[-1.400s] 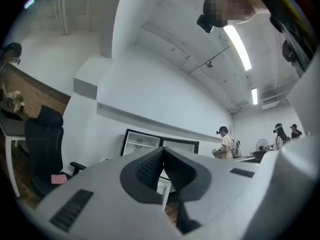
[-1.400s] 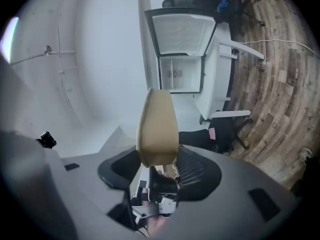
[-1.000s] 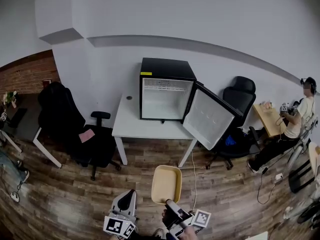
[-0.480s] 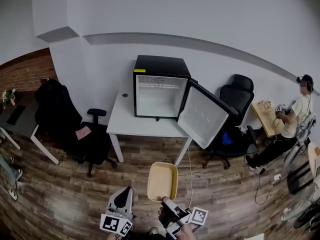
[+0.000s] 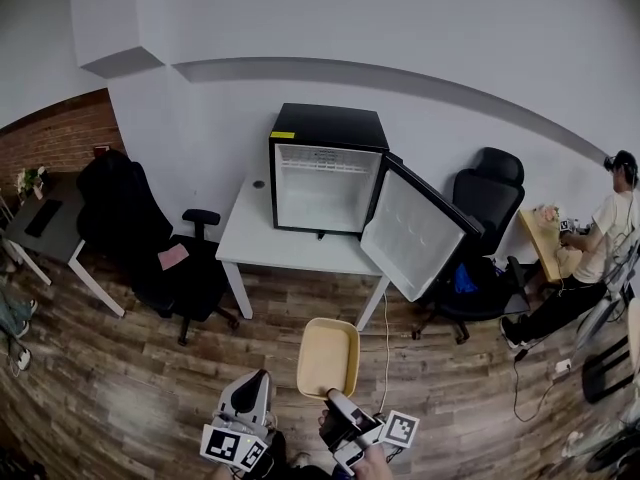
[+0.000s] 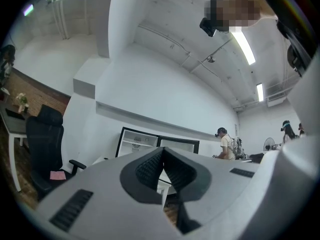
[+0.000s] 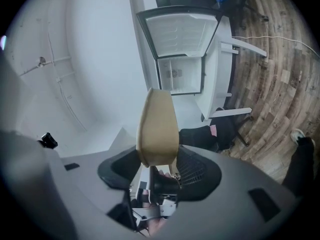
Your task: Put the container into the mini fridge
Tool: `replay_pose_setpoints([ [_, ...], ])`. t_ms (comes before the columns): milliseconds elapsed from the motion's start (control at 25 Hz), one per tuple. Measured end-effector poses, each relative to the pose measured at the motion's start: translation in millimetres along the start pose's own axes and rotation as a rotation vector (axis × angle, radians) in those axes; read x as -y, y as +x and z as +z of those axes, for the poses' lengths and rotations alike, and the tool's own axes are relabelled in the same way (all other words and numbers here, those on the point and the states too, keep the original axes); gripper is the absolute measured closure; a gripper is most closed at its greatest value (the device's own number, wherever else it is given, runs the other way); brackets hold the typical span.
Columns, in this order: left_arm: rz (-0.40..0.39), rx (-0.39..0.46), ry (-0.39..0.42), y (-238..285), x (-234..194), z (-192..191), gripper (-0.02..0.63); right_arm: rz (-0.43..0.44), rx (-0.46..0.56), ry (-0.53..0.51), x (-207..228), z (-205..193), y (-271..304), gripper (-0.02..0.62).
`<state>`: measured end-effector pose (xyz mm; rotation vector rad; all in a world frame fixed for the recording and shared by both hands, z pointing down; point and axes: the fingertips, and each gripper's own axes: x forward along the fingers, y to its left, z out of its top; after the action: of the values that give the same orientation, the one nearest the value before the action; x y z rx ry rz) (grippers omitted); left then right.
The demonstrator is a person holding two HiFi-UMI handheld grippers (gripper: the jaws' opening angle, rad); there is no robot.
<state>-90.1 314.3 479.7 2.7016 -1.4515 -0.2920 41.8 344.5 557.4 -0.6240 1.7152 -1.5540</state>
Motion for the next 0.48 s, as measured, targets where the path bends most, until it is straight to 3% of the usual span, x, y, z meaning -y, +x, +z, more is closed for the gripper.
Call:
replay_pose_setpoints([
  [480, -0.025, -0.017, -0.015, 115, -45, -26, 0.598, -0.011, 0.001, -0.018, 21, 93, 75, 0.364],
])
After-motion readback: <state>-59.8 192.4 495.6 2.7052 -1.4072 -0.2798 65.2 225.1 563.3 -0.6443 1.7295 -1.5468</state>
